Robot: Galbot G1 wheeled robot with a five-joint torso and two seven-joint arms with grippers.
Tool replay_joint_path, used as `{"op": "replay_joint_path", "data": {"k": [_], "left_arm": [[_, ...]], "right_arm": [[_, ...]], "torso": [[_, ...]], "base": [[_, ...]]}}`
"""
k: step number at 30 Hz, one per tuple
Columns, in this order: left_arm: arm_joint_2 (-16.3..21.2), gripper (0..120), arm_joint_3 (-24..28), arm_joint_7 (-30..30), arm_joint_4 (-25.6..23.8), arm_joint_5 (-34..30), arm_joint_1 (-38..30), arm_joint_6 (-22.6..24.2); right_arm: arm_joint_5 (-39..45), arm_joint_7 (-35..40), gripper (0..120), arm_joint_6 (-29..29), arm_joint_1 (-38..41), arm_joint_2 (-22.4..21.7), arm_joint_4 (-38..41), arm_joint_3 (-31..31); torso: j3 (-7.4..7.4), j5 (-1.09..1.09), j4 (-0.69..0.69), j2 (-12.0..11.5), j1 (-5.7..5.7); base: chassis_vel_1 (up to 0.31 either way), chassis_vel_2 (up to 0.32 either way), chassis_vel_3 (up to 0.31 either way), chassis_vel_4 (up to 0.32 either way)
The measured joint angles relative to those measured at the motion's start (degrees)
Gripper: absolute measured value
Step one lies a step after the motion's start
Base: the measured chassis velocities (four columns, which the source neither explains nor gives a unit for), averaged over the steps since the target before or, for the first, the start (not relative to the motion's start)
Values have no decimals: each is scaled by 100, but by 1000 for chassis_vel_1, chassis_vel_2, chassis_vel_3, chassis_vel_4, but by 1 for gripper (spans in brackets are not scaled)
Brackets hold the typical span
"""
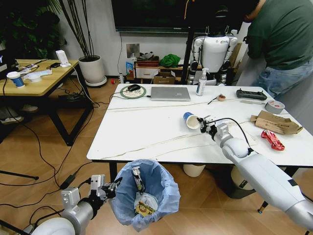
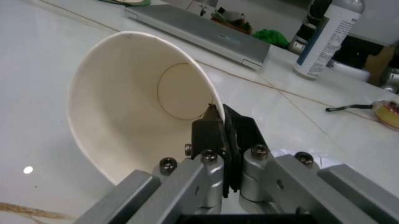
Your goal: Pick up the trash bin and place the trash from the table into it.
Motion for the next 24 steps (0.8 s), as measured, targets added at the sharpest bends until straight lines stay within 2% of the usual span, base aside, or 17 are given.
{"op": "replay_joint_path", "data": {"k": [5,7,11,12,14,15,16,19,24], "left_arm": [[-19,0,65,-4,17,-2,-40,0],[16,0,87,2,17,-1,-1,1],[77,0,143,5,-3,-40,-63,5],[105,0,190,4,-18,-93,-171,9],[116,0,214,3,-17,-113,-218,10],[130,0,253,3,-12,-136,-288,12],[132,0,264,3,-6,-141,-310,12],[100,0,338,13,-7,-143,-365,15],[48,0,340,28,-87,-129,-327,16]], "right_arm": [[112,-133,0,128,-61,-120,289,16],[326,-275,0,311,-163,-322,683,44],[705,-597,0,553,-465,-877,1814,91],[1001,-722,0,629,-617,-1256,2637,129],[1120,-767,0,658,-668,-1403,2935,129],[1303,-843,0,716,-754,-1693,3429,128],[1347,-866,0,734,-787,-1793,3580,123],[1526,-1136,0,846,-1068,-2489,4733,-15],[1392,-1372,0,941,-1265,-2790,5227,-254]], "torso": [[0,1,0,0,0],[-1,1,2,0,0],[0,3,1,0,0],[-2,-2,-1,1,-1],[-2,-6,-2,2,-2],[-1,-1,0,2,-2],[-2,1,0,1,-2],[-2,-3,-2,2,-2],[-1,0,0,2,-2]], "base": [[0,0,0,0],[0,0,0,0],[0,0,0,0],[0,0,0,0],[0,0,0,0],[0,0,0,0],[0,0,0,0],[0,0,0,0],[0,0,0,0]]}}
